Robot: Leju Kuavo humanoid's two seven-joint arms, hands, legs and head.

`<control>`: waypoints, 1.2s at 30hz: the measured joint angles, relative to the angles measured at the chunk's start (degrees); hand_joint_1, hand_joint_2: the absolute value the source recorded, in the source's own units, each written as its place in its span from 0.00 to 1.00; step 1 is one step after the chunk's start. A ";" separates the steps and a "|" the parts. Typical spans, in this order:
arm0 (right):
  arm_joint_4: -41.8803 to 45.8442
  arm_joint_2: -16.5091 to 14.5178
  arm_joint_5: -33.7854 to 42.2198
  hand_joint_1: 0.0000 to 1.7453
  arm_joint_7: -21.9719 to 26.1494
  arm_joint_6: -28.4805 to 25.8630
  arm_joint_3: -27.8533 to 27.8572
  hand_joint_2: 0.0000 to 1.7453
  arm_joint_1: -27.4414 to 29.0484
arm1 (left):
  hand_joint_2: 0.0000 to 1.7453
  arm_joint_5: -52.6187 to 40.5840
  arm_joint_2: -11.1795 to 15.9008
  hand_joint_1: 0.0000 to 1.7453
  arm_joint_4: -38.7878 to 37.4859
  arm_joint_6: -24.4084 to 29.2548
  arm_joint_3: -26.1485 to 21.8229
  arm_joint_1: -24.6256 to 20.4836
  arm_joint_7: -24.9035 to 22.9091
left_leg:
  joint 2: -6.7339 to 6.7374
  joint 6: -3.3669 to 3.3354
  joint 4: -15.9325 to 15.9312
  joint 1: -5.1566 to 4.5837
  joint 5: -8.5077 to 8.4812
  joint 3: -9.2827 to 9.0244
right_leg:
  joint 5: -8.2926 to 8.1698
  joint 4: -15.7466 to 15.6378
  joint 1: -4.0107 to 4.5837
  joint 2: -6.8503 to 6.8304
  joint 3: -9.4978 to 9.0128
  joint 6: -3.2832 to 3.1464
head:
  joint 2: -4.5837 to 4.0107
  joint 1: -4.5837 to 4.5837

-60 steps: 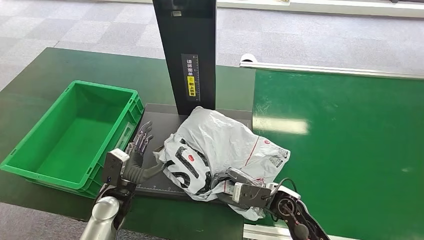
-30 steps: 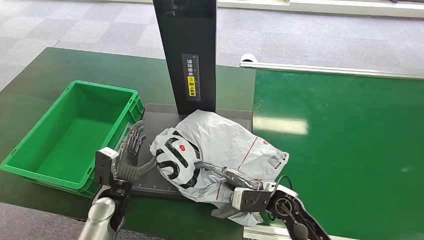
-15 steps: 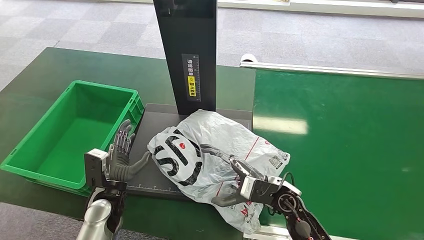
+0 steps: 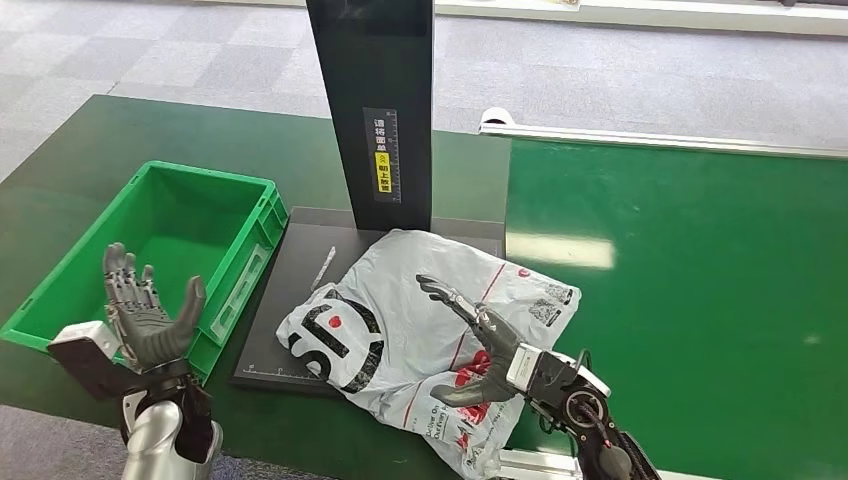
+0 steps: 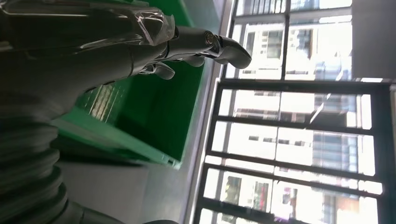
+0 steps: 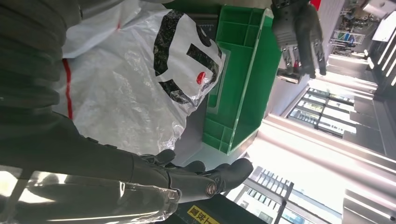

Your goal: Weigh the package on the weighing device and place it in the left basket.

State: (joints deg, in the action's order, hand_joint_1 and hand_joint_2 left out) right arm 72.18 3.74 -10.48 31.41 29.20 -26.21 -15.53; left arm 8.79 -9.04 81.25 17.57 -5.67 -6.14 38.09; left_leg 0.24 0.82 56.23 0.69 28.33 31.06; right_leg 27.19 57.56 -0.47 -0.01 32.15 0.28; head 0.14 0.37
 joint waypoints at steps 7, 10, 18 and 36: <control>0.23 -0.79 0.73 0.00 -0.22 -0.98 0.37 1.00 0.19 | 1.00 2.45 -2.23 0.00 8.11 3.03 -4.69 1.85 2.02 | -0.02 0.00 0.00 0.00 0.00 0.00 | 0.00 0.00 0.00 -0.01 -0.01 0.00 | 0.01 -0.01; 0.24 -1.02 1.08 0.00 -0.26 -1.10 0.53 1.00 0.19 | 1.00 2.54 -3.08 0.00 10.40 2.68 -5.98 2.26 2.03 | -0.02 0.00 0.00 0.00 0.00 0.00 | 0.00 0.00 0.00 -0.01 0.00 0.00 | 0.01 0.00; 0.49 -1.56 2.61 0.00 -2.53 -4.26 2.56 1.00 1.30 | 1.00 -0.06 -5.20 0.00 14.52 -2.30 -7.68 2.96 2.02 | -0.03 0.00 0.01 0.00 0.00 -0.02 | 0.00 -0.01 -0.01 -0.02 0.02 0.00 | 0.01 0.00; -2.98 -5.64 2.96 0.00 -9.62 -17.58 9.87 1.00 -1.90 | 1.00 -18.46 -0.66 0.00 -0.26 -17.98 14.40 -2.57 -11.60 | -0.01 0.00 0.02 -0.01 -0.01 -0.01 | -0.01 0.00 -0.01 0.00 0.02 0.00 | 0.01 -0.01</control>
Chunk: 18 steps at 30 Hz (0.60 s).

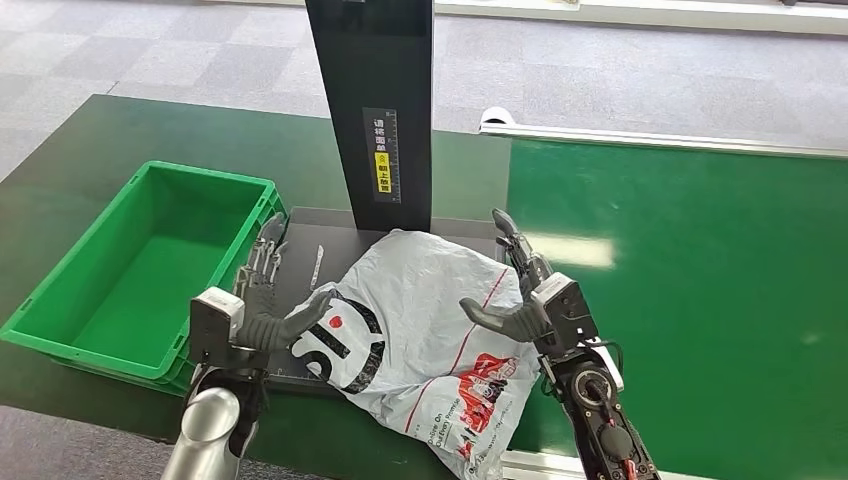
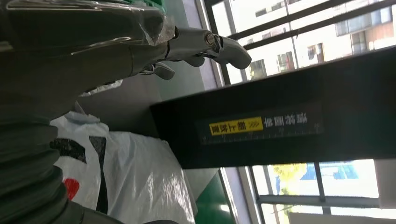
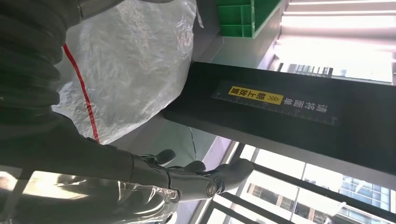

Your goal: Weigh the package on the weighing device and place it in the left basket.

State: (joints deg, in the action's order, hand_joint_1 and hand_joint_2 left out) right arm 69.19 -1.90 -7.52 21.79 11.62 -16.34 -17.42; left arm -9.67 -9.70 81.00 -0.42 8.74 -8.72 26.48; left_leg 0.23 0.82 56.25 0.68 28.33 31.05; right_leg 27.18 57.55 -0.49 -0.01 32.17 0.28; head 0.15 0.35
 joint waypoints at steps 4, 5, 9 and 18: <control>-0.27 -0.38 2.69 0.00 -0.09 0.96 1.22 1.00 -0.02 | 1.00 -2.03 0.51 0.00 -1.57 -1.40 2.59 -0.18 -0.57 | 0.00 0.00 0.00 0.00 0.00 0.03 | 0.00 0.00 0.00 0.00 0.02 0.00 | 0.01 0.01; -0.29 -0.39 2.90 0.00 -0.09 1.08 1.43 1.00 -0.01 | 1.00 -2.18 0.60 0.00 -1.85 -1.47 2.98 -0.20 -0.61 | 0.01 0.00 0.00 0.00 0.00 0.03 | 0.00 0.00 0.00 0.00 0.02 0.00 | 0.00 0.01; -0.32 -0.40 3.08 0.00 -0.09 1.23 1.92 1.00 0.03 | 1.00 -2.31 0.94 0.00 -2.62 -1.49 3.95 -0.30 -0.64 | 0.00 0.00 0.00 0.00 0.00 0.02 | 0.00 0.00 0.00 0.00 0.02 0.00 | 0.00 0.01; -0.46 -0.56 3.32 0.00 -0.10 1.31 2.31 1.00 0.06 | 1.00 -2.88 1.44 0.00 -3.49 -1.35 4.69 -0.44 -0.83 | 0.01 0.00 0.00 0.00 0.00 0.02 | 0.00 0.00 0.00 0.00 0.02 0.00 | -0.01 0.01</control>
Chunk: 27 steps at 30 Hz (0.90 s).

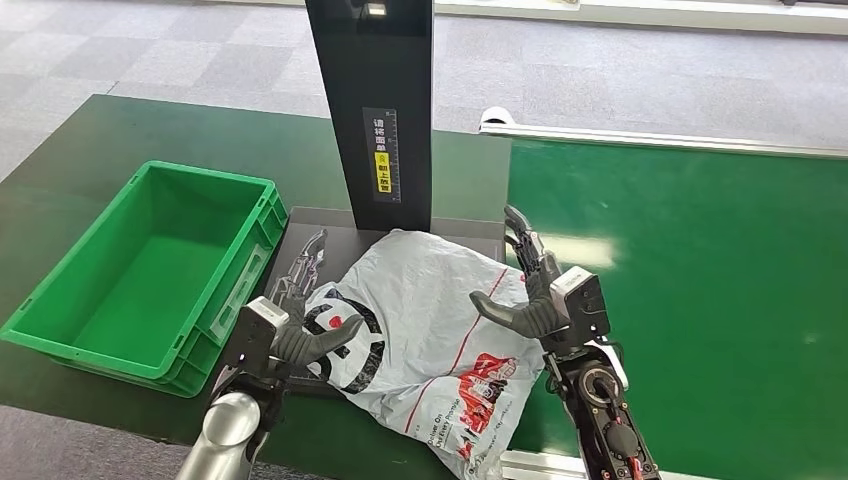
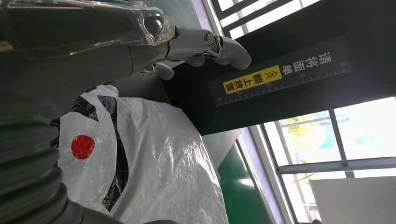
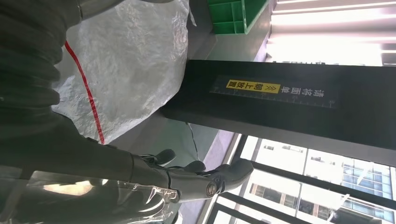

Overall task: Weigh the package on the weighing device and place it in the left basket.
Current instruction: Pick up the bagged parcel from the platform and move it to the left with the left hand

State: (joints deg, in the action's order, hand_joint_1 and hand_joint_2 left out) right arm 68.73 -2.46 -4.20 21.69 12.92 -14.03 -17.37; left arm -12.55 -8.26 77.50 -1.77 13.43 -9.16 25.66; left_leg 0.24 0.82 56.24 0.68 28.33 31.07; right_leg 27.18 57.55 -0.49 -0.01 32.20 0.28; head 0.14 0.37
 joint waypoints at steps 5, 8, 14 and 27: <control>-0.01 -0.09 2.19 0.00 0.04 0.27 0.58 1.00 0.22 | 1.00 -13.24 0.48 0.00 -1.05 6.99 1.47 -0.65 -3.94 | -0.01 0.00 0.00 0.00 0.00 0.00 | 0.00 0.00 0.00 0.00 0.01 0.00 | 0.00 0.01; 0.01 -0.10 2.75 0.00 0.03 0.88 0.96 1.00 0.56 | 1.00 -24.71 0.77 0.00 -3.28 9.67 3.27 -2.08 -8.16 | -0.03 0.00 0.00 0.00 0.00 0.00 | 0.00 0.00 -0.01 -0.01 -0.01 0.00 | 0.01 0.00; -0.22 -0.32 2.46 0.00 0.08 2.03 1.06 1.00 0.44 | 1.00 -37.84 1.48 0.00 -9.67 1.23 7.85 -4.14 -12.20 | -0.01 0.00 0.00 0.00 0.00 -0.01 | 0.00 0.00 -0.01 0.00 -0.01 0.00 | 0.00 0.01; 0.64 -0.51 1.61 0.00 -0.93 2.11 1.65 1.00 2.25 | 1.00 -43.71 2.77 0.34 -16.90 -5.56 12.73 -7.99 -13.89 | -0.16 -0.03 -0.01 -0.02 -0.01 -0.36 | 0.02 -0.01 -0.02 -0.17 -0.49 0.02 | 0.00 -0.01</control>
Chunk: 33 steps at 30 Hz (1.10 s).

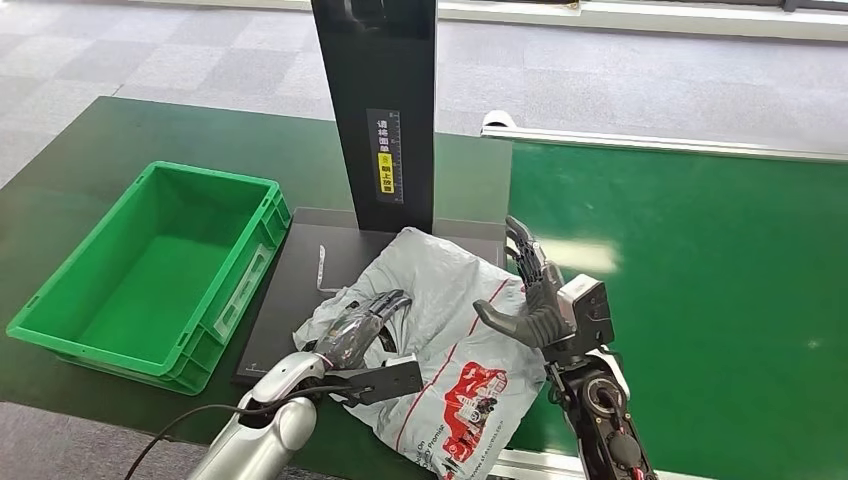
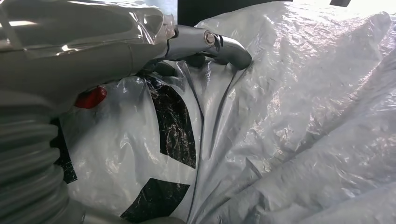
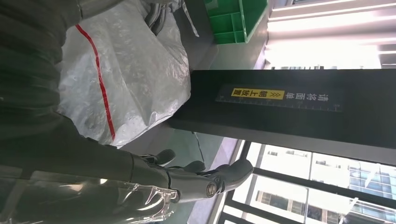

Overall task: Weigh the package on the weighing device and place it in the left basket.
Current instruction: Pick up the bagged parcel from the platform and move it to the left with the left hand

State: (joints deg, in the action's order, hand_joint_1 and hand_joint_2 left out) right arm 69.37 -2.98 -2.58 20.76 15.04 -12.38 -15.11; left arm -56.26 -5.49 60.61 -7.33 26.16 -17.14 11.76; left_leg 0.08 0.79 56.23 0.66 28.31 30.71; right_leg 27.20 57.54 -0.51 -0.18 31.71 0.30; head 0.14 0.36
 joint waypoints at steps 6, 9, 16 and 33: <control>1.20 -0.10 -0.32 0.00 -0.72 0.00 0.56 1.00 1.08 | 1.00 0.23 0.23 0.76 0.03 1.35 0.13 0.07 1.96 | 0.00 -0.02 0.00 0.00 -0.03 -0.09 | -0.01 0.00 0.00 0.00 -0.08 0.00 | 0.01 0.01; 1.68 -0.10 -0.32 0.00 -0.74 0.00 0.76 1.00 1.47 | 1.00 0.28 0.29 0.76 0.21 1.83 0.11 0.11 2.25 | 0.00 -0.03 0.00 0.00 -0.03 -0.09 | -0.01 0.00 0.00 0.01 -0.08 0.00 | 0.01 0.01; 2.00 -0.10 -0.32 0.00 -0.74 0.02 0.87 1.00 1.76 | 1.00 0.28 0.31 0.76 0.33 2.02 0.11 0.11 2.35 | 0.00 -0.03 0.00 0.00 -0.03 -0.09 | -0.01 0.00 0.00 0.01 -0.07 0.00 | 0.00 0.01; 4.15 0.36 1.40 0.00 -0.66 0.90 1.62 1.00 2.74 | 1.00 2.85 0.49 1.00 10.77 32.05 -0.85 5.83 16.74 | 0.02 -0.03 0.01 0.00 -0.03 0.23 | -0.01 0.00 0.01 0.04 0.28 -0.01 | 0.01 0.01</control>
State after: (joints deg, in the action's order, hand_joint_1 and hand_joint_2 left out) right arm 73.53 -2.62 -1.18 20.10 15.94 -10.75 -12.37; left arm -53.41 -5.00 71.38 24.71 25.30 -11.32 28.50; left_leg 0.10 0.76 56.24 0.67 28.28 30.94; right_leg 27.19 57.54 -0.50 -0.14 31.99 0.29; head 0.15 0.37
